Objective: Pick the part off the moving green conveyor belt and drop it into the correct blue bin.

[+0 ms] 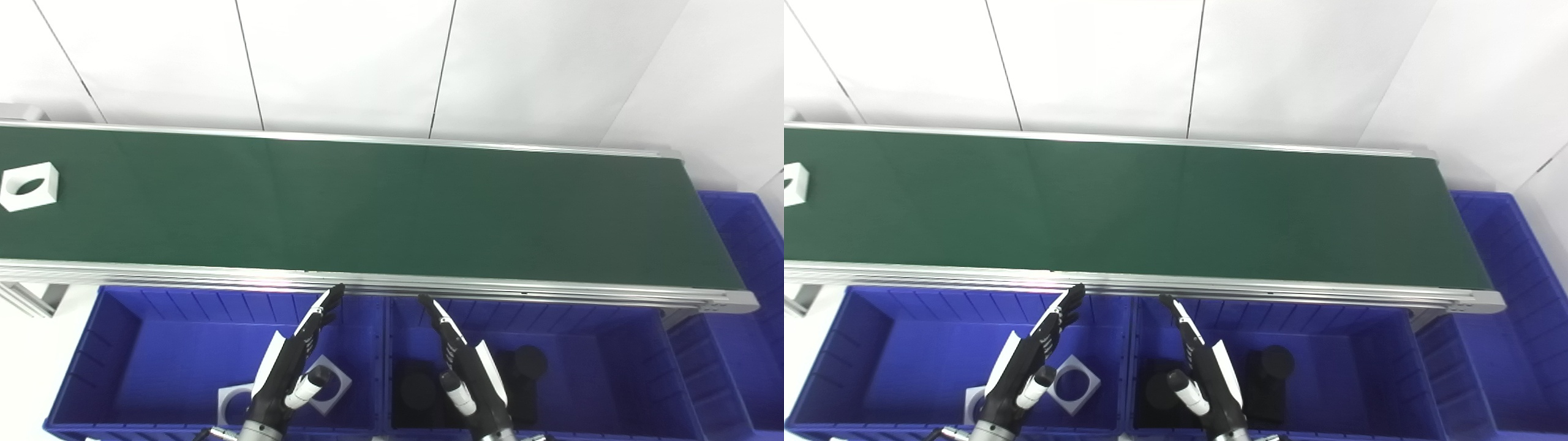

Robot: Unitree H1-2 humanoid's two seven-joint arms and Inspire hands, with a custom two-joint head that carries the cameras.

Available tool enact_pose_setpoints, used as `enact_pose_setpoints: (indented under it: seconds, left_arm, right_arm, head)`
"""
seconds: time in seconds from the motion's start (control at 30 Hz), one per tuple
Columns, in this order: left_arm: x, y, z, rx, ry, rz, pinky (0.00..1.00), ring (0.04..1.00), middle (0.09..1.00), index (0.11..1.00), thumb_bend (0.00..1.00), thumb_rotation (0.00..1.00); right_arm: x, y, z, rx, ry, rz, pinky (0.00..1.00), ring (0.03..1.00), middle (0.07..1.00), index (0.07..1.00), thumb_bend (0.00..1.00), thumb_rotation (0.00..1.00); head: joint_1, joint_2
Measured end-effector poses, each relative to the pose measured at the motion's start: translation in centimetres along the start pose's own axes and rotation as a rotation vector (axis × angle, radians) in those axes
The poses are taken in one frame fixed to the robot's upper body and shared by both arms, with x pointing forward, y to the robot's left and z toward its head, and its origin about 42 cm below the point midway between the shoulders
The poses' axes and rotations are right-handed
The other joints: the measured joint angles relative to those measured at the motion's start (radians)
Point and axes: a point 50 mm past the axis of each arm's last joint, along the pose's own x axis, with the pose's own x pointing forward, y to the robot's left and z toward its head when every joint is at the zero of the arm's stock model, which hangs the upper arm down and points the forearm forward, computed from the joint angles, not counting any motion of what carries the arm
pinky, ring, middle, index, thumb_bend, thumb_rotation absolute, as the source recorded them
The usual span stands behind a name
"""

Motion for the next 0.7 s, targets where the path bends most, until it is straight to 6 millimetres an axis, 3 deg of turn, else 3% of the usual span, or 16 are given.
enact_pose_setpoints:
  seconds: [0.47,0.7]
  left_arm:
    - [-0.19,-0.37,-0.2,0.042,0.004,-0.011,0.96,0.954,0.947,0.939,0.81,1.0]
    - [-0.19,-0.59,-0.16,0.046,0.001,-0.012,0.93,0.947,0.942,0.938,0.83,1.0]
  right_arm:
    - [0.28,0.14,-0.01,-0.002,-0.003,0.011,1.0,1.0,0.988,0.949,1.0,1.0]
    - [0.32,0.13,0.0,-0.003,-0.003,0.011,1.0,1.0,0.985,0.948,1.0,1.0]
  head:
    - [-0.003,-0.002]
    - [0.002,-0.005]
